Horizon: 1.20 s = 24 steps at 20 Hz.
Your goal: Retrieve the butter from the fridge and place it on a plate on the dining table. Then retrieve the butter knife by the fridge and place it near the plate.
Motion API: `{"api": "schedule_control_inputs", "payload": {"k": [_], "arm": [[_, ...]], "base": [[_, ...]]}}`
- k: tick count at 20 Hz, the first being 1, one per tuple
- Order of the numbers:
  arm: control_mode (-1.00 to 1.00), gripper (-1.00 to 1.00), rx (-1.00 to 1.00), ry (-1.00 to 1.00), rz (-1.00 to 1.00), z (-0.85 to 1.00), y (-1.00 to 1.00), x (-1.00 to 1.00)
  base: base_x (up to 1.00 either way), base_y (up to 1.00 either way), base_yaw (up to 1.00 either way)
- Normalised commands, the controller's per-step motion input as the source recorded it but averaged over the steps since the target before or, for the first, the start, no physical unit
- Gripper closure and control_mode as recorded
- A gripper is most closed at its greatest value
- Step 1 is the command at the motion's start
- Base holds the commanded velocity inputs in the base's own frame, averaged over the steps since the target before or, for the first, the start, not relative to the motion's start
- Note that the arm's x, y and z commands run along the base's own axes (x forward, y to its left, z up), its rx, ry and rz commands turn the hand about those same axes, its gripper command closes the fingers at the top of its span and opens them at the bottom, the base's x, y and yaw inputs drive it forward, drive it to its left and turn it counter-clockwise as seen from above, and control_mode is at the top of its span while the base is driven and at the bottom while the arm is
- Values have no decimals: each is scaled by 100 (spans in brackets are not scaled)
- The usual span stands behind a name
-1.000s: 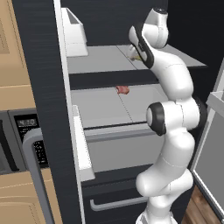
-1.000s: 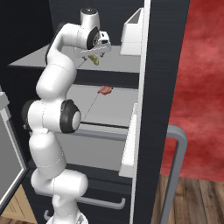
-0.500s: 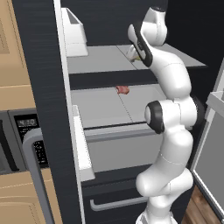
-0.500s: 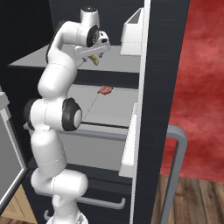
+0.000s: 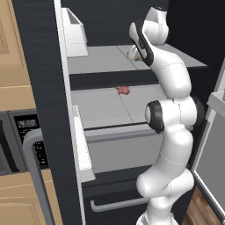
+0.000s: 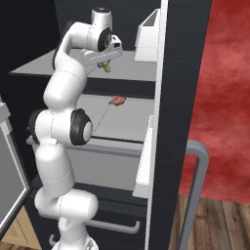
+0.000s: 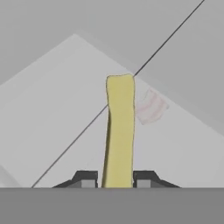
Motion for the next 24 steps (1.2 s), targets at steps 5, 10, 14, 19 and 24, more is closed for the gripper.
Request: {"api": "schedule_control_inputs", "payload": {"k": [5, 10, 14, 19, 24], "arm": [[-100, 100, 0, 0, -6, 0, 0, 0], [-100, 100, 2, -4, -33, 14, 4, -1], [-100, 100, 7, -19, -40, 18, 27, 0], [-100, 100, 12, -21, -43, 8, 25, 0], [-100, 100, 6, -12, -35, 0, 2, -11]], "base": [[0, 0, 0], [0, 0, 0], [0, 0, 0], [0, 0, 0], [0, 0, 0]]}}
